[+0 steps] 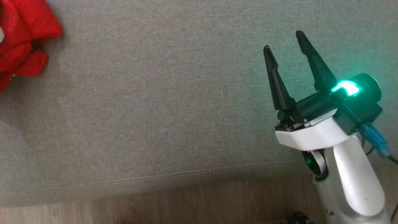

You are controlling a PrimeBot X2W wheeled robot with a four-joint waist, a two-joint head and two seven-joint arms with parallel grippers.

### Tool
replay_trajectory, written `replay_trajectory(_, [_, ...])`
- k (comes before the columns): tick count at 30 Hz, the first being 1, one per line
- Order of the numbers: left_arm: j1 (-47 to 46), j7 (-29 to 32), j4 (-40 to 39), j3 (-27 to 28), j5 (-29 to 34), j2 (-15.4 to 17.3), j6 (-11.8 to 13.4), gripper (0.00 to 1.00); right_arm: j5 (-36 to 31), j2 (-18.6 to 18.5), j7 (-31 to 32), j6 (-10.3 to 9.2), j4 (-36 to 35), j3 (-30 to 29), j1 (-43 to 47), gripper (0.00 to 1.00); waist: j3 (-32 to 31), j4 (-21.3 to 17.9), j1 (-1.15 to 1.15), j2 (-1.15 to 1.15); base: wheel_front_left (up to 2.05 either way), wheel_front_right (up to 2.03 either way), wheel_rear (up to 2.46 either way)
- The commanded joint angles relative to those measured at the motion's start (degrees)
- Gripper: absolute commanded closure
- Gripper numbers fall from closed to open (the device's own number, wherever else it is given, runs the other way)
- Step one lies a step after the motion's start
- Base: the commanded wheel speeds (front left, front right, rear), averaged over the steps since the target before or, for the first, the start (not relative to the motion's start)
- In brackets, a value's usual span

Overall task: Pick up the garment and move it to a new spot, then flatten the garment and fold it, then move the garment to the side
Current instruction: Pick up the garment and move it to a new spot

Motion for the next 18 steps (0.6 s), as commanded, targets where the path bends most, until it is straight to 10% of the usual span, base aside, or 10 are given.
replay_trajectory(1, [-1.96, 0.44, -0.57, 0.93, 0.48, 3.96, -0.36, 0.00, 0.32, 0.37, -0.49, 0.41, -2.19, 1.46, -0.72, 0.00, 0.21, -0.17, 0.00, 0.00, 0.00, 0.00, 0.00])
replay_trajectory(7, [-3.60, 0.70, 4.37, -0.15, 0.67, 3.56, -0.52, 0.00, 0.43, 0.37, -0.51, 0.41, -2.70, 1.54, -0.91, 0.00, 0.67, -0.29, 0.00, 0.00, 0.00, 0.00, 0.00])
replay_trajectory(9, [-3.83, 0.10, 5.44, -0.40, 0.63, 3.21, -0.60, 1.00, 0.42, 0.37, -0.51, 0.41, -2.63, 1.55, -0.88, 0.00, 0.53, -0.15, 0.00, 0.00, 0.00, 0.00, 0.00])
replay_trajectory(18, [-5.15, -6.51, 7.09, -1.14, -0.45, 2.29, -1.64, 1.00, 0.32, 0.37, -0.52, 0.41, -1.68, 1.77, -0.40, 0.00, -2.45, 0.97, 0.00, 0.00, 0.00, 0.00, 0.00])
